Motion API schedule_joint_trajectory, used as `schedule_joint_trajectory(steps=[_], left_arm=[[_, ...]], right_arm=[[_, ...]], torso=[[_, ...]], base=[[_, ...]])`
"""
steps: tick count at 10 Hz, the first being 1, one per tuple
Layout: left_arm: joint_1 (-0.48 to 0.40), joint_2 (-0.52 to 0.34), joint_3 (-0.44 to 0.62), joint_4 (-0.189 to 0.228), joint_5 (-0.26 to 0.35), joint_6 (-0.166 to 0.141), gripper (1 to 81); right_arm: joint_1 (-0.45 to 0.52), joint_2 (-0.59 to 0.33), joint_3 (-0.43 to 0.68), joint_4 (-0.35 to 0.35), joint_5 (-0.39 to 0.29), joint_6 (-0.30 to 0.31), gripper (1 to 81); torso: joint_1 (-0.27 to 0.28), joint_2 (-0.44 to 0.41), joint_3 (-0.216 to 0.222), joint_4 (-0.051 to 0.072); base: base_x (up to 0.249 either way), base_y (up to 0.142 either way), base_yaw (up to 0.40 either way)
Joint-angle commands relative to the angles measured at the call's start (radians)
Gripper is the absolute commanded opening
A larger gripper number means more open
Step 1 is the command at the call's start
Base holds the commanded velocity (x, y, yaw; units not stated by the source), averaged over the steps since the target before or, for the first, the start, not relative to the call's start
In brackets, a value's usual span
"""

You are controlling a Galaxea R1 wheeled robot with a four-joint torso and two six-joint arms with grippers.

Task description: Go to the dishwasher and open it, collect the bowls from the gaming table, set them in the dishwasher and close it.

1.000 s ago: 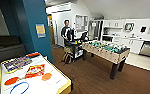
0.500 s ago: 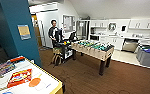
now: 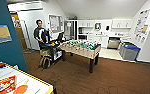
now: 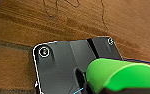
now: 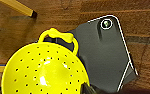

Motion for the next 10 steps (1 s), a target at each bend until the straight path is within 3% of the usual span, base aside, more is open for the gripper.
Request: schedule_joint_trajectory(steps=[1, 10], left_arm=[[-0.052, -0.026, 0.0, 0.018, 0.021, 0.004, 1.0], [-0.05, -0.027, 0.0, 0.018, 0.019, 0.004, 1.0]], right_arm=[[0.048, -0.016, 0.002, -0.016, -0.028, -0.005, 1.0], [0.044, 0.006, -0.034, -0.014, -0.025, -0.006, 1.0]], torso=[[0.001, 0.0, 0.0, 0.0], [0.001, 0.0, 0.0, 0.0]], base=[[0.0, 0.0, -0.338], [0.0, 0.0, -0.338]])
